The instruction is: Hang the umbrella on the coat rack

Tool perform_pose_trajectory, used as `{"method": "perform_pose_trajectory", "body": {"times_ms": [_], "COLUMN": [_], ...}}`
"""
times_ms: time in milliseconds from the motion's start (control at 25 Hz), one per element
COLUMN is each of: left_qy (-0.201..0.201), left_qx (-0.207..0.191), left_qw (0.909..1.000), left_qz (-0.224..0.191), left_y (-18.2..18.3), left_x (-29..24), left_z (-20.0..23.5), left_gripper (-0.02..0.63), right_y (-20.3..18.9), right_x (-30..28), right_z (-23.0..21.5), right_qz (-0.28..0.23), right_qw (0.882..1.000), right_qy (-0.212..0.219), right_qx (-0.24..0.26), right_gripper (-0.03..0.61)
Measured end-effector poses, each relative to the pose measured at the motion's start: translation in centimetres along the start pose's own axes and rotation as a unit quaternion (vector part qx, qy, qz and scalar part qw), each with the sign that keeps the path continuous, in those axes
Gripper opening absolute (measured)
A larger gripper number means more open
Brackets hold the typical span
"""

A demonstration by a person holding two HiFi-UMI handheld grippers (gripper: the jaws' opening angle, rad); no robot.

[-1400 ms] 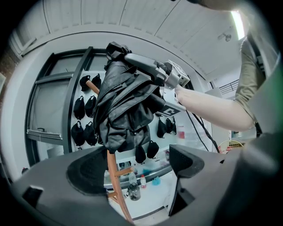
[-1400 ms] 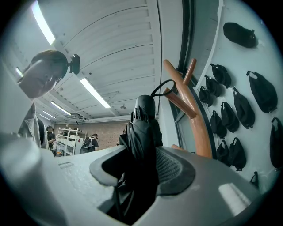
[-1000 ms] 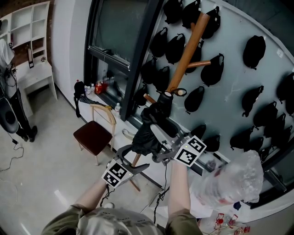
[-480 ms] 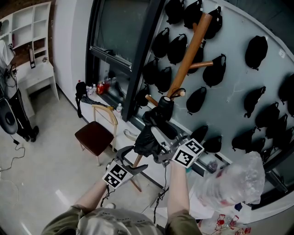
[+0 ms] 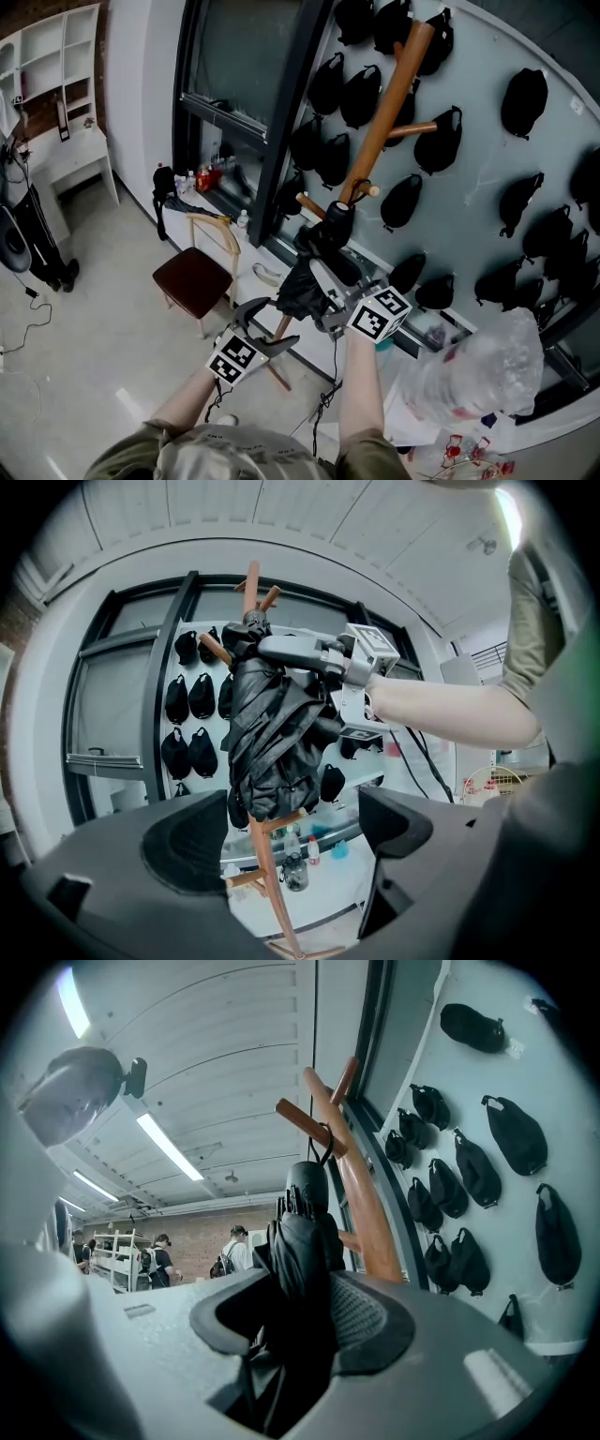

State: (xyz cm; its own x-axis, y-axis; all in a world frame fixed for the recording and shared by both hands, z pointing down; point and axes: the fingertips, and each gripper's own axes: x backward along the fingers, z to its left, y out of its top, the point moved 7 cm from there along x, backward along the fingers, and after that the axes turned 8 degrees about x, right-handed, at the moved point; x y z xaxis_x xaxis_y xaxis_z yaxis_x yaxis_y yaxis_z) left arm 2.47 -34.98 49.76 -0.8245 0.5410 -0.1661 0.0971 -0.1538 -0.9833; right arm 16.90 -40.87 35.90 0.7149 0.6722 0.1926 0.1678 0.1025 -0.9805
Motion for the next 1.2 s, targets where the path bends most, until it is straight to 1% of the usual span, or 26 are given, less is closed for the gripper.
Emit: {"method": "perform_pose_trajectory", "body": {"times_ms": [200, 400, 760, 920, 1200], "left_qy": [0.000, -0.003, -0.007, -0.010, -0.012], "left_qx": [0.005, 0.006, 0.011, 0.024, 0.027], "left_qw": [1.0000, 1.0000, 0.9999, 0.9996, 0.9995], "left_qz": [-0.002, 0.000, 0.002, -0.005, -0.007], "left_y": [0.0, -0.1, -0.4, -0.5, -0.4], "left_x": [0.1, 0.1, 0.1, 0.2, 0.1], "left_z": [0.3, 0.7, 1.1, 1.2, 1.0], "left_gripper": [0.445, 0.445, 0.445, 0.445, 0.445], "right_y": [-1.5, -1.9, -3.2, -3.9, -4.8], "right_x": [0.1, 0.2, 0.0, 0.2, 0.4], "right_z": [-0.4, -0.9, -1.3, -1.3, -1.3], "right_qz": [-0.007, -0.022, -0.008, -0.016, -0.022], "right_qw": [1.000, 0.999, 0.996, 0.994, 0.992], "right_qy": [-0.026, -0.040, -0.076, -0.086, -0.094], "right_qx": [0.011, 0.016, 0.051, 0.068, 0.078], "right_gripper": [0.190, 0.190, 0.196, 0.198, 0.204]}}
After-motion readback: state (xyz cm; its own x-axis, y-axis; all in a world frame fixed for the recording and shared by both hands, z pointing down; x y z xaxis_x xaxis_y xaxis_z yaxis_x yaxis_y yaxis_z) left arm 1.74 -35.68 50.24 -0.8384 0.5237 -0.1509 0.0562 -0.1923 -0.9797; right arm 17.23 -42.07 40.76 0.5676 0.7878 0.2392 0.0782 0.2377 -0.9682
